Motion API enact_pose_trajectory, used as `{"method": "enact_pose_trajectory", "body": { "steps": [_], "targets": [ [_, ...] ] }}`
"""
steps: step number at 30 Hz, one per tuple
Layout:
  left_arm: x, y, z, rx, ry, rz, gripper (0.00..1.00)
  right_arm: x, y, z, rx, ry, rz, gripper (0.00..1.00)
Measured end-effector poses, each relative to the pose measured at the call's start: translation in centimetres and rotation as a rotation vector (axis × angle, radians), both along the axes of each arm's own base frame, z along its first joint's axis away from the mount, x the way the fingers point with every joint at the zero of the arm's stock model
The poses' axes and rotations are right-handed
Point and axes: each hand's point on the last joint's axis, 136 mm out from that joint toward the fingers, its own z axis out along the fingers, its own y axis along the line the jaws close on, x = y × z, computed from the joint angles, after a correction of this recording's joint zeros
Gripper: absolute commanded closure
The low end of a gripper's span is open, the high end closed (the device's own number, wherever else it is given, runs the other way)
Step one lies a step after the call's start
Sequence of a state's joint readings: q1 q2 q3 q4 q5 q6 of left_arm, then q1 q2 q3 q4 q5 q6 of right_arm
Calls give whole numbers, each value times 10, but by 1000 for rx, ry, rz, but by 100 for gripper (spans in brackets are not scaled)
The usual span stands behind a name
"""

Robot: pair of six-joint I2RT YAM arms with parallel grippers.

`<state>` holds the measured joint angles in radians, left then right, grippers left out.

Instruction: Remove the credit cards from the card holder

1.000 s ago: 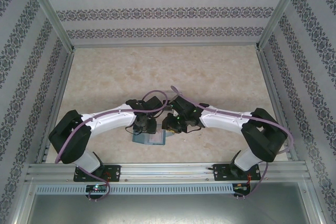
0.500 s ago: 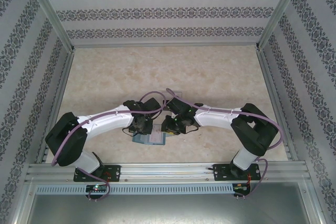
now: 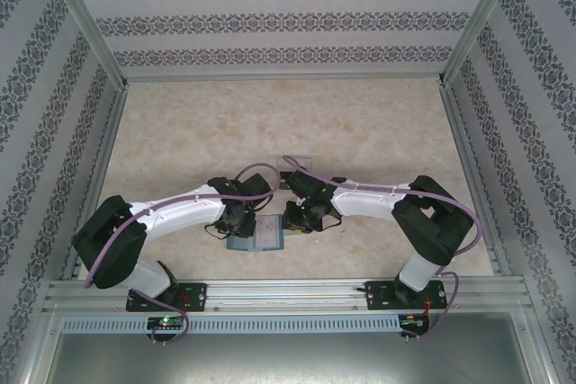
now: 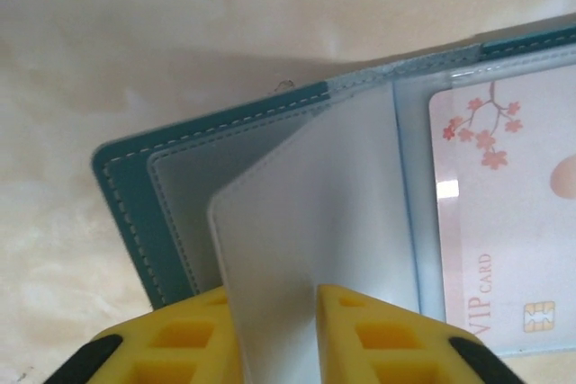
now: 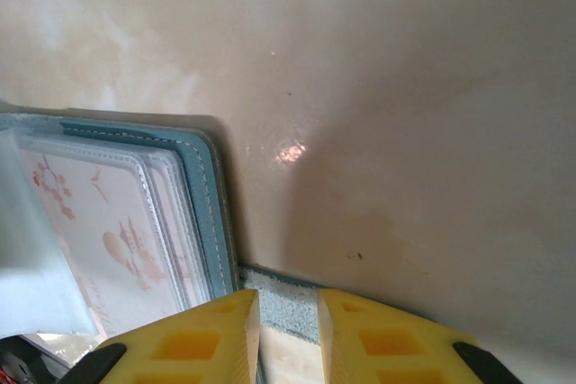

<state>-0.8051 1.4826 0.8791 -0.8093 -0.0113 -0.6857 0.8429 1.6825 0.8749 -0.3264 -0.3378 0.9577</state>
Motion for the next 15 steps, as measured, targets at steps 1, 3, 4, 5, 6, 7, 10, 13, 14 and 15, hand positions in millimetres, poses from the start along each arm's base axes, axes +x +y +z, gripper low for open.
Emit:
{"method": "enact_pose_trajectory", "body": {
  "steps": [1,3,4,5,6,7,10,13,14,15],
  "targets": [
    [0,0,3,-6,-8,1,68,0,0,0,-2,1,1,74],
    [1,2,15,-28,-39,7,66,0,0,2,-10,1,3,74],
    [3,2,22,-45,-56,11,65,0,0,3,-13,-2,7,74],
    [4,2,28,-62,-74,15,65,0,0,6,-16,-5,11,73],
    [6,1,37,-85,-93,22,65,-1,1,8,-16,-11,18,73],
    [8,0,45,-106,-113,28,65,-1,2,12,-14,-16,21,73],
    [15,-11,66,-186,-155,42,68,1,9,25,10,-39,31,73],
    [18,-27,71,-271,-153,51,73,5,16,34,36,-58,33,74],
    [19,-32,70,-300,-146,58,74,6,18,36,43,-62,34,74],
    [21,-37,66,-328,-138,66,74,7,19,37,46,-65,34,74]
  ]
}}
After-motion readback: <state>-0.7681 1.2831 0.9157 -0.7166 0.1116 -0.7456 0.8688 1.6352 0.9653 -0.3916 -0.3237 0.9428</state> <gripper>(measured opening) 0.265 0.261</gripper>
